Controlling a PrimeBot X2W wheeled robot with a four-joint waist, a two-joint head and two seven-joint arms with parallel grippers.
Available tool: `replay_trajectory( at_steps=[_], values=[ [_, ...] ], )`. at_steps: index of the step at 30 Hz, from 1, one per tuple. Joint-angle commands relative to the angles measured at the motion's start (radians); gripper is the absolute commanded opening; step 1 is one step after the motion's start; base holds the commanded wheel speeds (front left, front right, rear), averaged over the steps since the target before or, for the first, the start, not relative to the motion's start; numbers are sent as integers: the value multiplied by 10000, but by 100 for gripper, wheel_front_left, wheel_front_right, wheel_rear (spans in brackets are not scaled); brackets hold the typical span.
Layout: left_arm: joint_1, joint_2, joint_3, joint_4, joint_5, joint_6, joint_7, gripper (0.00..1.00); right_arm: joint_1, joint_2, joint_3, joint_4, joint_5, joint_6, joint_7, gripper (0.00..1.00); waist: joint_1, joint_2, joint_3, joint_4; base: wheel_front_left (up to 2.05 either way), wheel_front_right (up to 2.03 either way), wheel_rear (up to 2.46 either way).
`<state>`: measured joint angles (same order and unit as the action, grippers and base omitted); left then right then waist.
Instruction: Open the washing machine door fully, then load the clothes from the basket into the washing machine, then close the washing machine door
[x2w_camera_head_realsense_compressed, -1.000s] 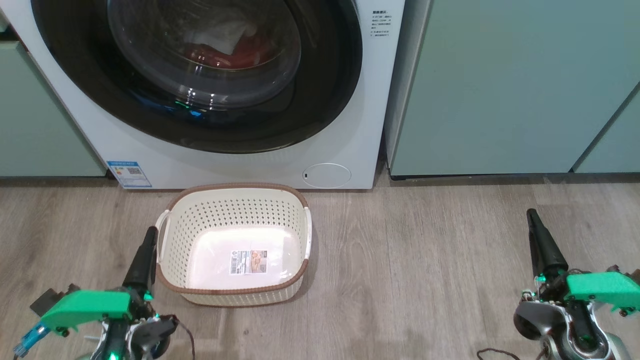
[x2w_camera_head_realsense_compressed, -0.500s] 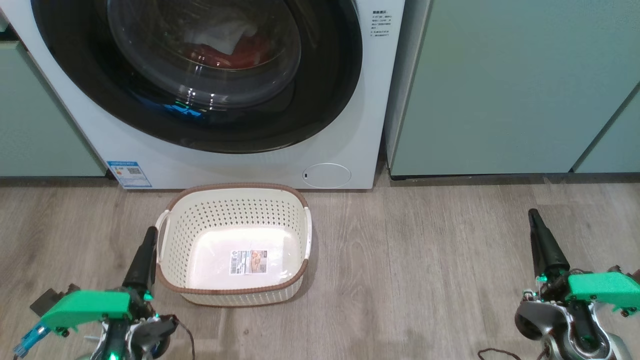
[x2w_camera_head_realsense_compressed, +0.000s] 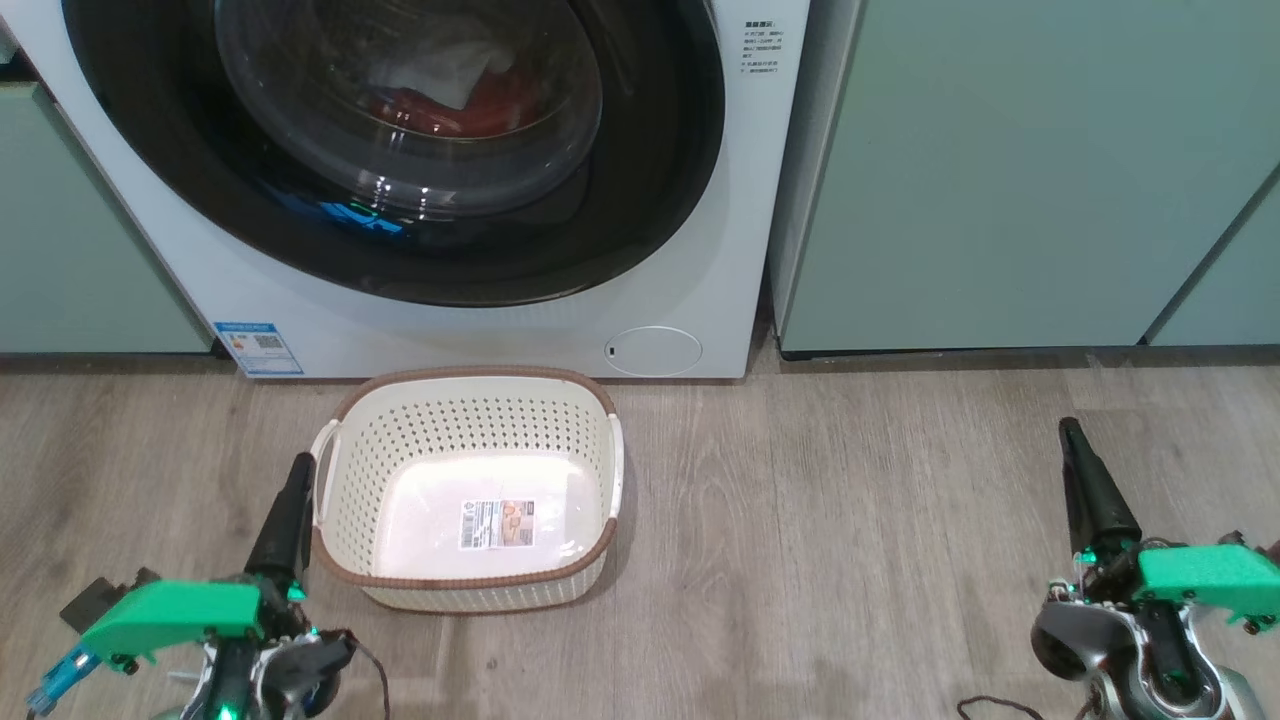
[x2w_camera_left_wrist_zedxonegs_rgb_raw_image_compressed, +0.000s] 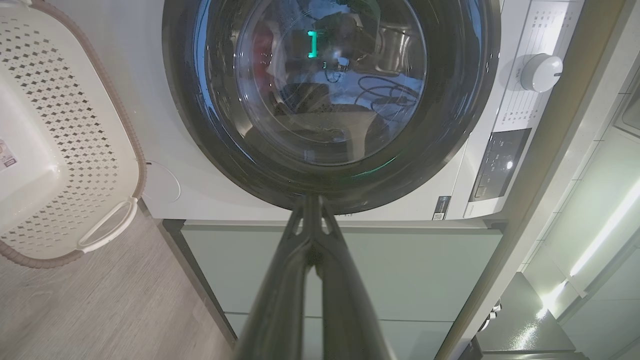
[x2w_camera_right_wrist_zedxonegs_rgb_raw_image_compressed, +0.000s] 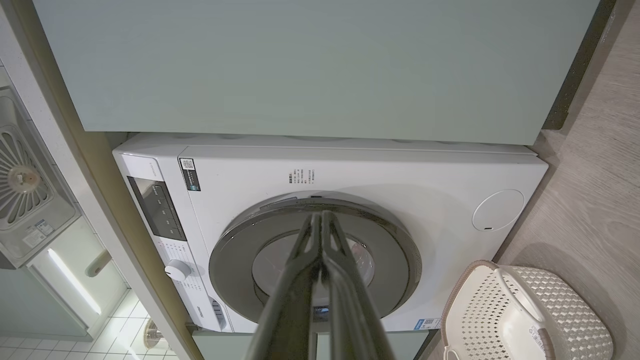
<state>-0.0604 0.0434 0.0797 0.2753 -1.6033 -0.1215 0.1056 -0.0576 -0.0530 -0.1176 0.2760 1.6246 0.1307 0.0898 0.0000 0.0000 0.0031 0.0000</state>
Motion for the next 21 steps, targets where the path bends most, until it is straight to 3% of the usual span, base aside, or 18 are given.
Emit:
replay_trajectory(
  at_steps=[1, 21],
  values=[
    [-476, 78, 339, -300, -54, -92, 75, 0, -489, -84, 190, -320, -35, 0, 112, 0, 0, 0, 0, 0, 0, 0, 0],
    [-476, 75, 343, -300, -51, -92, 78, 0, -493, -58, 152, -318, -66, 0, 142, 0, 0, 0, 0, 0, 0, 0, 0]
  ],
)
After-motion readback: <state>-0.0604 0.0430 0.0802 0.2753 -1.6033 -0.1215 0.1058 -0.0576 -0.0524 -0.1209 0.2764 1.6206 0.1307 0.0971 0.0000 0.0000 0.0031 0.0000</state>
